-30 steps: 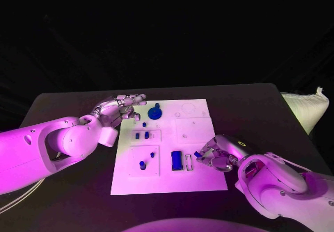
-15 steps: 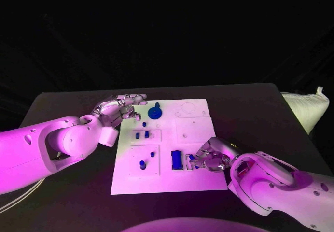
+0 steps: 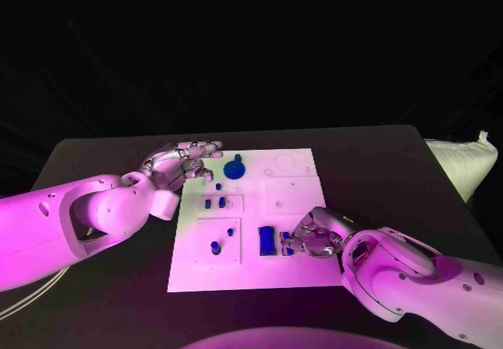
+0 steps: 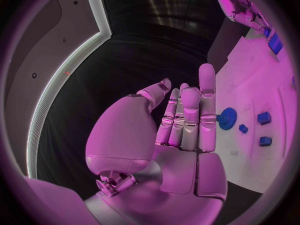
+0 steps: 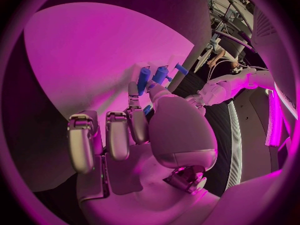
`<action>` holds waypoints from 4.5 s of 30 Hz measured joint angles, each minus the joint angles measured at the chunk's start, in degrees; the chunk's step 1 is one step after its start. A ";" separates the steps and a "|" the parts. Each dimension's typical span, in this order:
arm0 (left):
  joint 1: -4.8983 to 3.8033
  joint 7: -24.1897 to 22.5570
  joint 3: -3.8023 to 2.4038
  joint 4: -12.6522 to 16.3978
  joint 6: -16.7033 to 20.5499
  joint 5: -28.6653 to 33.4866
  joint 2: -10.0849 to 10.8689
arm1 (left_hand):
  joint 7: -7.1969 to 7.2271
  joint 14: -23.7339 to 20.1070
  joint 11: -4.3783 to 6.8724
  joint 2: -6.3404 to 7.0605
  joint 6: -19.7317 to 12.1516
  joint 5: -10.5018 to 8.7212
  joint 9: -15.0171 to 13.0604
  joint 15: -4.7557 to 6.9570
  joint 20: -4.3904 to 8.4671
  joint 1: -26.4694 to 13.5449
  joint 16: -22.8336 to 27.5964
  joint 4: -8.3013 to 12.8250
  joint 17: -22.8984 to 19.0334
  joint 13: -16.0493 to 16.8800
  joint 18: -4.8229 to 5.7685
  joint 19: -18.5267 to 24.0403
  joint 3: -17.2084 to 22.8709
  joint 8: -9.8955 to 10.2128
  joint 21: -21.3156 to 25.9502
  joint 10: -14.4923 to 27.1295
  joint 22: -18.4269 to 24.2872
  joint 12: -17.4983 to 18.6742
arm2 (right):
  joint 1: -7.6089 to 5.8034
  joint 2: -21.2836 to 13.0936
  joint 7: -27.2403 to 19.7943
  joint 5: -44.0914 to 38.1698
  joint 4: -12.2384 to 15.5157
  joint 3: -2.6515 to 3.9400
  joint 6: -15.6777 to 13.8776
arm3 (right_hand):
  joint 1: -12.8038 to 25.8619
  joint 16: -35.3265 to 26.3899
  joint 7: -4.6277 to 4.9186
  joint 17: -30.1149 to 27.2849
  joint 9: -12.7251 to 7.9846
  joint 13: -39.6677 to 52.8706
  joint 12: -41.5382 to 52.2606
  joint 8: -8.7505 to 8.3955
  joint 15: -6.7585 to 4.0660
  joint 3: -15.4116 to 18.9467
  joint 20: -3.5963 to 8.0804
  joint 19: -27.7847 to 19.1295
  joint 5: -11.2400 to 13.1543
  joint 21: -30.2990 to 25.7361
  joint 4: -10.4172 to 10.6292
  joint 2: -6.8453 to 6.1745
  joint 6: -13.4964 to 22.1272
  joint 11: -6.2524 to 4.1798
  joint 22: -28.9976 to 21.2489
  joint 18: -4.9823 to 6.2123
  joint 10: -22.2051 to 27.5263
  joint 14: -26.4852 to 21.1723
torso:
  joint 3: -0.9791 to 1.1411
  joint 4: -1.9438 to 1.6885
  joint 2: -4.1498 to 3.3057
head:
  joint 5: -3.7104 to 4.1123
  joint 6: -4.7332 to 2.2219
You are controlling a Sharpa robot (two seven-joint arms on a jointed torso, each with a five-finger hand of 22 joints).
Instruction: Assemble the parts on the task board
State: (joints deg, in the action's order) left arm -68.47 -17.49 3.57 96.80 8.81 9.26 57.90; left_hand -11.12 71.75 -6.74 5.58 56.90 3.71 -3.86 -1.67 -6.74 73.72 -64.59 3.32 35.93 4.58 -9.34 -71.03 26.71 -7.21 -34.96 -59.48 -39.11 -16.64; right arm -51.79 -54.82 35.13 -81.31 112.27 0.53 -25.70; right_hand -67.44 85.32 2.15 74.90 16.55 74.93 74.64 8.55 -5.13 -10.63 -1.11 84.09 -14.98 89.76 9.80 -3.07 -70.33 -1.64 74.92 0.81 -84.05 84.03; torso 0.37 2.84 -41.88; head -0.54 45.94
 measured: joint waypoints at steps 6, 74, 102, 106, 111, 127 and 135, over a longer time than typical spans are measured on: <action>0.00 0.00 0.00 0.01 0.00 -0.01 0.01 | 0.00 0.00 0.00 0.00 0.00 0.00 0.00 0.00 0.00 0.00 0.00 0.00 0.00 0.00 0.00 0.00 0.00 0.00 0.00 0.00 0.00 0.00 | -0.03 0.28 0.14 -0.01 -0.24 0.04 0.71 | 0.43 0.00 -0.55 0.00 1.52 0.00 0.46 1.23 -0.42 1.31 0.40 0.02 -0.78 0.00 0.57 0.44 -0.57 -0.21 0.00 0.00 -0.20 0.00 | 0.02 0.02 0.00 | -0.14 0.13; 0.01 0.07 0.05 -0.25 -0.14 -0.71 0.16 | 0.00 -0.19 0.00 -0.30 0.00 0.00 0.00 0.22 0.00 0.30 0.00 0.00 -0.09 -0.04 -0.01 0.00 0.00 -0.22 0.00 0.00 0.04 -0.23 | 0.11 -0.63 -2.40 -1.29 -1.63 0.02 4.47 | -3.76 0.45 -0.90 0.01 9.58 0.22 1.64 5.85 -0.82 14.97 0.80 0.02 11.77 0.00 2.34 1.72 1.38 -1.00 0.01 -0.01 0.22 -0.01 | 0.04 0.03 -0.04 | -0.05 0.33; 0.18 -0.49 0.63 -3.21 -0.24 -0.57 -1.66 | 0.28 -5.13 -0.12 1.48 -0.93 0.00 0.00 -0.44 -0.91 -3.28 3.37 -1.15 -6.63 -0.08 -0.01 2.42 -4.36 -0.62 2.07 0.78 1.16 -2.11 | -6.95 -3.18 -28.21 29.52 -7.65 0.11 -3.04 | -10.15 -11.01 3.70 -8.01 6.89 -2.35 -25.27 -1.29 1.85 19.02 -1.30 -0.19 9.44 -8.74 -0.74 4.87 11.32 2.70 -0.01 1.38 7.84 -0.36 | -0.64 0.10 1.39 | 0.73 -1.36; 0.70 -1.50 0.73 -5.60 -0.04 -0.16 -3.51 | 0.43 -10.69 -0.10 0.63 -0.80 0.00 -0.06 -0.63 -1.34 -3.04 8.70 -1.34 -10.37 0.04 0.00 6.79 -7.07 -1.55 6.35 0.93 3.80 -3.58 | -8.99 -1.04 -35.75 43.16 -13.94 0.14 -3.65 | -13.41 -35.55 4.69 -32.56 5.45 -18.23 -48.72 -3.13 3.06 19.37 -2.56 -9.89 8.64 -40.33 -2.09 6.10 12.76 4.31 -15.07 7.60 17.65 -8.15 | -1.13 0.03 2.53 | 0.97 -2.58; 1.20 -3.18 0.75 -10.24 0.67 0.58 -6.40 | 0.79 -15.33 -0.11 -1.85 0.23 0.06 -0.03 -1.49 -2.24 -0.57 20.98 -0.58 -17.04 -0.85 -0.01 12.44 -6.60 -1.84 12.37 0.09 7.94 -3.00 | -10.15 3.21 -43.38 57.03 -22.32 0.36 -3.37 | -17.77 -54.94 5.94 -43.74 3.18 -34.01 -61.59 -4.87 5.32 19.75 -4.76 -17.46 9.85 -65.18 -2.77 7.49 13.97 5.87 -33.87 9.36 20.15 -14.40 | -1.61 -0.01 3.98 | 1.07 -4.97; 1.85 -9.53 0.42 -23.47 4.72 2.38 -14.21 | 0.26 -19.17 -2.29 -1.75 -0.78 -0.03 0.52 -6.47 -8.00 -2.61 51.88 -0.32 -31.31 -1.39 -0.98 27.95 -7.17 3.37 28.67 1.30 22.45 11.10 | -10.68 12.27 -53.60 71.81 -39.10 1.50 3.31 | -17.63 -82.11 5.56 -67.47 -9.05 -69.92 -71.39 -5.31 11.62 22.32 -12.12 -29.37 10.57 -86.62 -6.71 10.45 17.37 10.24 -62.48 9.36 23.88 -21.58 | -1.60 0.32 7.03 | 0.24 -11.98; 2.81 -9.30 -0.02 -21.30 6.21 2.02 -13.98 | 3.24 -33.71 0.21 -4.50 -16.30 -2.66 2.93 -4.22 -3.93 -22.29 55.48 -2.47 -34.66 -3.69 1.32 39.85 -12.61 6.13 32.24 17.39 27.09 14.87 | -10.17 11.65 -53.79 72.42 -36.08 1.01 1.46 | 6.05 -84.34 3.45 -70.01 -11.41 -73.50 -73.59 -7.48 8.50 19.17 -8.43 -44.57 13.77 -88.69 -9.01 7.96 32.06 7.84 -66.03 7.18 40.55 -38.92 | -1.31 -0.52 7.94 | 0.40 -11.76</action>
State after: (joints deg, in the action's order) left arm -65.66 -26.78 3.55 75.51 15.02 11.28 43.93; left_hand -7.89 38.05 -6.54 1.08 40.60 1.05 -0.93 -5.90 -10.67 51.44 -9.11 0.85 1.27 0.89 -8.02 -31.17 14.11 -1.07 -2.72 -42.09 -12.02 -1.77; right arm -61.96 -43.17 -18.66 -8.89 76.19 1.55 -24.24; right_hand -61.39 0.99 5.60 4.89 5.14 1.43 1.05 1.07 3.37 8.55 -9.54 39.52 -1.21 1.07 0.79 4.90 -38.27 6.20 8.89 7.99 -43.50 45.11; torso -0.94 2.32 -33.94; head -0.15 34.18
